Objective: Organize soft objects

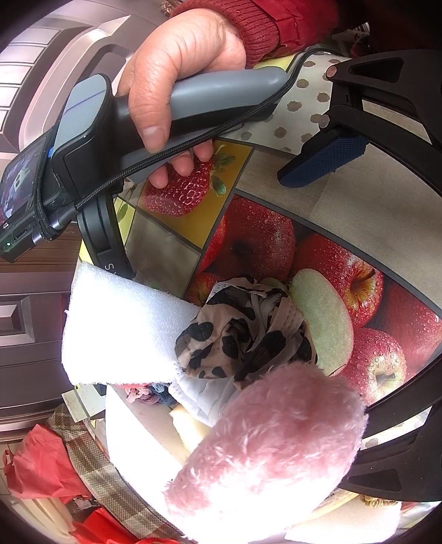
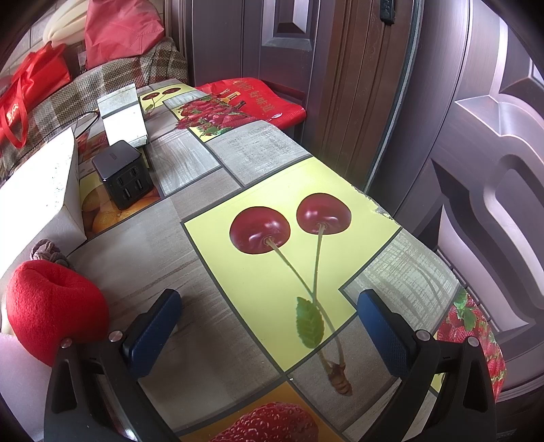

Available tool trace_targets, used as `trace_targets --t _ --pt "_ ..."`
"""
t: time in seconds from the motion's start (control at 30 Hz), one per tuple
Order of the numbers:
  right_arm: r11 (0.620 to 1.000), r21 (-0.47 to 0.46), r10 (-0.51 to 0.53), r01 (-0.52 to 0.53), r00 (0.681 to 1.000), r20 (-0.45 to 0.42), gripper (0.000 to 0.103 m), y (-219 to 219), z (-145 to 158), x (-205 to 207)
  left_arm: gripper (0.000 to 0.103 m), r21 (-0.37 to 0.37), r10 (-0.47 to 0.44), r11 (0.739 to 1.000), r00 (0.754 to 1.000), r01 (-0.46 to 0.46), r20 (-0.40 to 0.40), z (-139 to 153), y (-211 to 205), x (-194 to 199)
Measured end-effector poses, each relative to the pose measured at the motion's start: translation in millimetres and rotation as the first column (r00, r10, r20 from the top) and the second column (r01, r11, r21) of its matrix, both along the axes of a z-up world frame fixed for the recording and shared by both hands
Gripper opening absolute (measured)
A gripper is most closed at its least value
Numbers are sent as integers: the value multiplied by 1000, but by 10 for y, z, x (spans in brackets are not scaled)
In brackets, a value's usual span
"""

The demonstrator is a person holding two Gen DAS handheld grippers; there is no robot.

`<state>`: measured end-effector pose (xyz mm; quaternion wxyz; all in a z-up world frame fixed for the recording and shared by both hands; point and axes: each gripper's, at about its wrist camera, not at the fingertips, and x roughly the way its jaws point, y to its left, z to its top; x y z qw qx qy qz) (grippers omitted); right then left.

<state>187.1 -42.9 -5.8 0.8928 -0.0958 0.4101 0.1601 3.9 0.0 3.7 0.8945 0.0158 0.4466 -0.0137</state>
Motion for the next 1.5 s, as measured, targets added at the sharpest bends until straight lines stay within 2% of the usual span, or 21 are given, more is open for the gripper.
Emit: trace_targets --t 0.43,0.57,0.63,0.7,0.77,0.83,0.9,0.97,1.0,1.13,1.2,1.27,1.37,1.43,1.47,1.5 --pt "1000 19 13 -13 1000 -5 103 -31 7 -1 102 4 1 1000 1000 -1 0 -8 -24 -9" --pt "985 171 2 2 1000 -21 103 -312 100 -8 102 -5 24 1000 1000 -24 -6 -15 -64 -10" --pt "965 260 -29 29 1000 -6 103 -543 208 -42 102 -31 -9 999 1000 10 15 29 -132 -104" --pt "938 347 -26 6 998 52 103 -757 382 -146 102 -49 -44 998 995 49 92 205 -199 -297" --pt "909 409 27 -75 992 122 103 -892 565 -259 103 -68 -49 996 981 63 188 491 -164 -565" --pt "857 475 114 -202 972 207 103 -984 724 -396 103 -96 -2 995 956 31 293 798 23 -881" --pt "799 502 215 -331 937 276 103 -1002 807 -522 103 -113 92 992 929 -55 358 1018 322 -1171" --pt "779 459 330 -427 902 279 103 -899 820 -609 103 -97 181 983 901 -155 394 1105 637 -1452" --pt "772 431 383 -468 883 273 103 -817 797 -663 103 -84 206 979 897 -188 391 1094 773 -1570" --pt "722 382 541 -577 815 208 103 -483 630 -835 103 -75 269 963 922 -258 278 834 1116 -1835" --pt "699 372 581 -610 788 201 103 -365 578 -904 103 -97 256 966 941 -239 223 674 1103 -1869" --pt "697 341 599 -631 774 205 102 -230 549 -953 103 -100 216 975 958 -201 188 550 987 -1869" --pt "687 313 629 -655 753 195 85 -91 534 -994 103 -63 145 989 975 -136 166 429 784 -1778" --pt "685 290 649 -668 741 175 68 9 500 -993 102 -36 115 993 982 -110 149 360 690 -1666" --pt "688 278 655 -671 738 162 65 44 478 -989 102 -22 107 994 985 -105 136 325 671 -1595" --pt "689 269 660 -673 736 151 59 78 451 -980 102 -9 99 995 988 -99 122 290 648 -1530"
